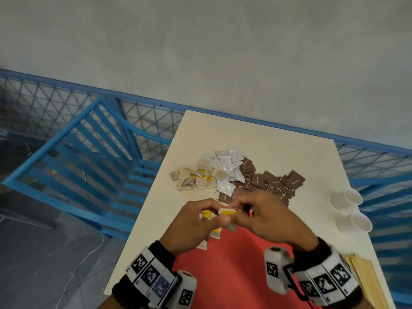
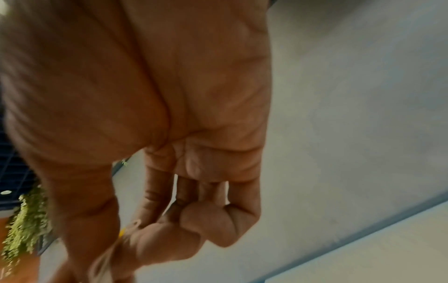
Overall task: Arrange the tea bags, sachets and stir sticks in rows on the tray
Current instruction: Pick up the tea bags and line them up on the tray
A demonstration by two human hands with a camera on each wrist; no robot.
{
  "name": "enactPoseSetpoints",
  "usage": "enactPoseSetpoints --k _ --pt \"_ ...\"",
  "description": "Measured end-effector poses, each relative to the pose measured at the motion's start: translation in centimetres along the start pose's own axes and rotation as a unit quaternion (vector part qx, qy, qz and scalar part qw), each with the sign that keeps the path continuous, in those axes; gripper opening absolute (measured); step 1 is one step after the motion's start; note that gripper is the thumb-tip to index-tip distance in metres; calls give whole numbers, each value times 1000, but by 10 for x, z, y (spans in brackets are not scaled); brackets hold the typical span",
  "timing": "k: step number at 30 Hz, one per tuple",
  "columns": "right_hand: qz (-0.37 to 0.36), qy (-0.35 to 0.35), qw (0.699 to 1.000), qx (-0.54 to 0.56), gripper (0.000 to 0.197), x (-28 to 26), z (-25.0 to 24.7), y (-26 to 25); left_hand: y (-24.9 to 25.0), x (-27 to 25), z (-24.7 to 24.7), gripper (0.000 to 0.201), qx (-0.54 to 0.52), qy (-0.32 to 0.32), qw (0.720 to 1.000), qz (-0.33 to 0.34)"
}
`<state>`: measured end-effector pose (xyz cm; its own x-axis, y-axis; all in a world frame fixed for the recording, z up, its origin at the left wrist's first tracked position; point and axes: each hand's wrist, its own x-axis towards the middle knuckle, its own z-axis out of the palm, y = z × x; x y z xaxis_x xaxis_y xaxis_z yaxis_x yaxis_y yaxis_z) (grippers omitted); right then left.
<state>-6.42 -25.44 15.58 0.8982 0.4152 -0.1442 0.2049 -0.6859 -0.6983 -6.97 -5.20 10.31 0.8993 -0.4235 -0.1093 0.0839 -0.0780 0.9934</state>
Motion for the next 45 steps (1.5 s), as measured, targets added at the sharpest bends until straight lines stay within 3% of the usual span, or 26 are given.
enactPoseSetpoints --k 5,8,12,16,23,26,28,33,36,39,45 --pt "4 98 984 148 7 4 3 4 3 5 -5 15 -59 86 994 -14" --pt "6 68 984 167 10 0 15 8 5 7 -11 14 -79 119 990 -17" --pt "31 123 970 210 11 2 24 14 5 6 -19 10 -73 96 992 -24" --pt "1 116 968 221 10 8 33 4 7 8 -23 9 -16 74 997 -14" --pt "25 161 944 286 8 12 53 3 5 7 -24 10 -30 105 994 -22" --pt "80 164 925 334 8 14 68 17 -9 3 -28 5 -12 114 993 -36" --pt "144 153 919 335 9 13 89 38 -34 -2 -36 5 64 130 988 -56" --pt "318 142 886 307 20 8 160 95 -117 -21 -46 19 250 160 940 -166" --pt "346 148 881 288 19 12 180 106 -145 -25 -37 8 333 115 921 -165" --pt "360 156 877 278 13 17 187 110 -153 -18 -29 18 393 79 898 -183" --pt "400 162 885 177 29 22 196 114 -156 -11 -21 15 417 56 883 -207"
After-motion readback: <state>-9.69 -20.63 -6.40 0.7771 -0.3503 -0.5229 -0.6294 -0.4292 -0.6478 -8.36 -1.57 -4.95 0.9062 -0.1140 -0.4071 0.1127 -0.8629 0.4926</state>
